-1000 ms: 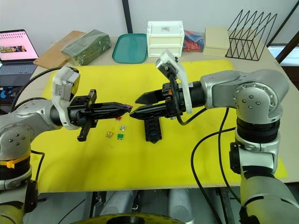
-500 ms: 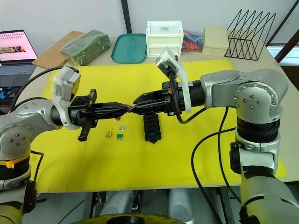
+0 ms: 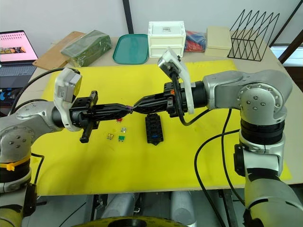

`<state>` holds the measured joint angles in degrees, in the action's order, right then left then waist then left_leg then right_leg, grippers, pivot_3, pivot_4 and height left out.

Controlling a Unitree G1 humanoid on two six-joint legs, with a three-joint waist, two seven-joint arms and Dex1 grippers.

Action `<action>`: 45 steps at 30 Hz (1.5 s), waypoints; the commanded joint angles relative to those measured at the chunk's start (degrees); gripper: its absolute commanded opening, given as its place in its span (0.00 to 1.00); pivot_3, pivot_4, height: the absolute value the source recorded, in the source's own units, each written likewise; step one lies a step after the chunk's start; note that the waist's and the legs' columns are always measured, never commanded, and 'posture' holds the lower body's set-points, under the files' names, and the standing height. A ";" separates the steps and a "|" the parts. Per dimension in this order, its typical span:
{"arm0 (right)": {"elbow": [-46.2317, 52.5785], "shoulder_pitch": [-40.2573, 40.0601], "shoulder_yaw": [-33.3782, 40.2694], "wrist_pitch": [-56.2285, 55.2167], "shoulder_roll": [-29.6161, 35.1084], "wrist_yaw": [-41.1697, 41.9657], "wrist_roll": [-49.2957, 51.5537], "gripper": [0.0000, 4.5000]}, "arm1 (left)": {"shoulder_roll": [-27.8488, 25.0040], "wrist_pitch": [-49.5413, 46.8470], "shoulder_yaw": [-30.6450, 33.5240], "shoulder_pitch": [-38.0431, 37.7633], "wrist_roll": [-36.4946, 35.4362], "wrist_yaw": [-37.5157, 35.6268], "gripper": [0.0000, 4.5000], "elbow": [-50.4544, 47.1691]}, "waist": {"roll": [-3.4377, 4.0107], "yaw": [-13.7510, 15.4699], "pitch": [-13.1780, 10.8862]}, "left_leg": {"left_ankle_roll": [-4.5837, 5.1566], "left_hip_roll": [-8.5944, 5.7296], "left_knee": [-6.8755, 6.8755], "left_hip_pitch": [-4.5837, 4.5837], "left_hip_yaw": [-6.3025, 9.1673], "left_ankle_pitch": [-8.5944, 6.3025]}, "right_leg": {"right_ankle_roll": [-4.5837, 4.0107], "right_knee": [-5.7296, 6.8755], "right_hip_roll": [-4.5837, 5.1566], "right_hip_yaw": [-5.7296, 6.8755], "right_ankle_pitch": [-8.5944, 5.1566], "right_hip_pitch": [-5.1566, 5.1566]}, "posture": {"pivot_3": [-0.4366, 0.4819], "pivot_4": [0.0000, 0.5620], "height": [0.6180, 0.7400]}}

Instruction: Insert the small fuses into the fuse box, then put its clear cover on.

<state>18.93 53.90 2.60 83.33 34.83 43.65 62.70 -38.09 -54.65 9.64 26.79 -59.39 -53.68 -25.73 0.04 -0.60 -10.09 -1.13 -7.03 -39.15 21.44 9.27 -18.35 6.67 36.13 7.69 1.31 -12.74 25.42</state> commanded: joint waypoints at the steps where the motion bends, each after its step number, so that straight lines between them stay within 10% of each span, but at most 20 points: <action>1: 1.37 0.99 0.37 -1.15 0.54 0.11 1.02 0.10 | -0.55 1.02 -0.04 0.08 -0.94 0.04 0.00 -0.83 | 0.00 0.00 0.00 | 0.00 0.00 0.00 0.00 0.00 0.00 | 0.00 0.00 0.00 0.00 0.00 0.00 | 0.48 0.27 1.00; 45: 1.50 1.53 -1.28 -2.87 1.13 0.24 0.50 0.01 | -1.30 -0.03 -2.15 0.55 0.58 2.25 0.00 -0.75 | 0.00 0.01 0.00 | 0.00 0.00 0.00 0.00 0.00 0.00 | 0.00 -0.01 0.00 0.00 0.00 0.00 | 0.48 0.27 1.00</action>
<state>18.91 53.90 0.70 82.14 35.62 43.16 62.60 -38.20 -54.45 8.55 26.76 -59.47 -52.09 -25.66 0.04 -0.59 -10.09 -1.13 -7.03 -39.14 21.44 9.28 -18.35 6.67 36.12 7.69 1.31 -12.74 25.42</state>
